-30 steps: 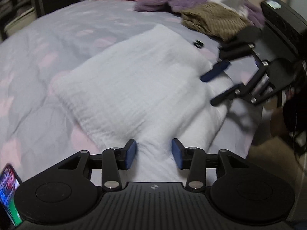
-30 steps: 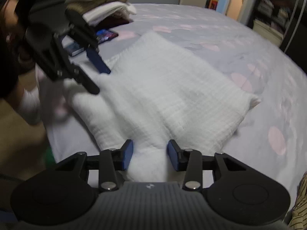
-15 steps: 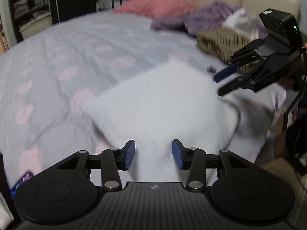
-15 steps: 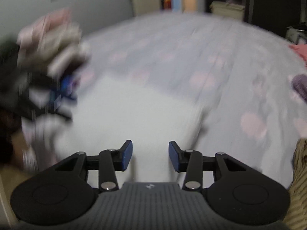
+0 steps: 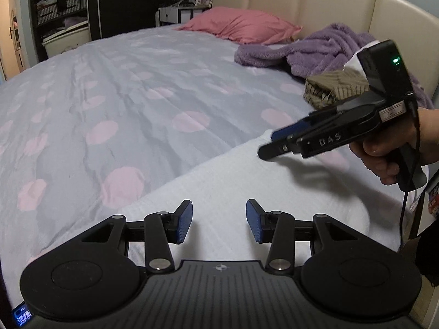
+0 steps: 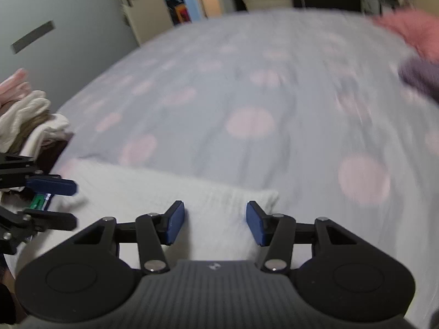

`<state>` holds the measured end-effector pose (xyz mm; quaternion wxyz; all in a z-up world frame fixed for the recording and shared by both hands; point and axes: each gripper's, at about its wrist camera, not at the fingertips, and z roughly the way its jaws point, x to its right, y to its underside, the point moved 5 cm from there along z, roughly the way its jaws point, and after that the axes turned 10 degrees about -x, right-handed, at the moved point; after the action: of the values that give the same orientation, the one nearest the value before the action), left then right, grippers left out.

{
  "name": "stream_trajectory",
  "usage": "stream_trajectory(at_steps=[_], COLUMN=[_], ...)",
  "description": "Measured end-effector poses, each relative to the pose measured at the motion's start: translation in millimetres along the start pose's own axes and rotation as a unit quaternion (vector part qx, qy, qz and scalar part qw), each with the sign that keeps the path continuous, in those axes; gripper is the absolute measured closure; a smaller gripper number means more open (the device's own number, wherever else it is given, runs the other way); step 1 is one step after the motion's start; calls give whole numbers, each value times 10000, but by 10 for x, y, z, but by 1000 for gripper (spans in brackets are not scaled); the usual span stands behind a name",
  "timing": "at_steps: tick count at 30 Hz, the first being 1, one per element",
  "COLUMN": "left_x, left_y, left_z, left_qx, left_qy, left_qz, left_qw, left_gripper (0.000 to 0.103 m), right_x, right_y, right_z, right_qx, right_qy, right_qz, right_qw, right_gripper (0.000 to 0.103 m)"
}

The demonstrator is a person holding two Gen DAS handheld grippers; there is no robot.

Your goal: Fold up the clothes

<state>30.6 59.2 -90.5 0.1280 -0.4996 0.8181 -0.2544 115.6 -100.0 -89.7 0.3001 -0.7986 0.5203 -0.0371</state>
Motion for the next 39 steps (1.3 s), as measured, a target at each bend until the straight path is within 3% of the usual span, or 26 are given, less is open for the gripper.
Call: stream_trajectory(at_steps=[2, 5, 8, 12, 17, 22, 25, 30, 37, 39], left_x=[-31, -125, -280, -487, -691, -813, -822, -775, -775, -722], left_y=[46, 109, 174, 258, 398, 592, 667, 683, 775, 750], left_z=[36, 21, -51, -149, -198, -137, -9, 108, 296, 312], left_qx=[-122, -197, -258, -339, -538, -885, -1256, -1402, -1373, -1337], left_qy=[-47, -157, 83, 403, 843, 1340, 1352, 1368, 1349, 1215], left_qz=[-18, -95, -512, -1065, -1674, -2157, -2405, -2489, -2728, -2495], left_qw=[9999, 9996, 9983, 9929, 9808, 9632, 9529, 9485, 9426, 9514], left_gripper=[62, 62, 62, 55, 54, 47, 47, 45, 34, 33], right_x=[107, 188, 267, 392, 422, 377, 284, 187, 155, 131], right_y=[37, 12, 16, 162, 320, 487, 526, 629, 727, 712], right_z=[14, -161, -321, -409, -442, -372, -305, -153, 15, 20], right_qx=[-96, 135, 306, -99, -443, -804, -914, -1147, -1230, -1272], right_qy=[155, 276, -151, -910, -1013, -1140, -1036, -1160, -1236, -1176], right_qz=[169, 549, 1002, 1516, 1330, 1215, 911, 914, 1055, 967], right_qw=[9997, 9980, 9944, 9842, 9849, 9827, 9862, 9824, 9790, 9801], right_gripper=[45, 37, 26, 18, 17, 17, 17, 16, 2, 1])
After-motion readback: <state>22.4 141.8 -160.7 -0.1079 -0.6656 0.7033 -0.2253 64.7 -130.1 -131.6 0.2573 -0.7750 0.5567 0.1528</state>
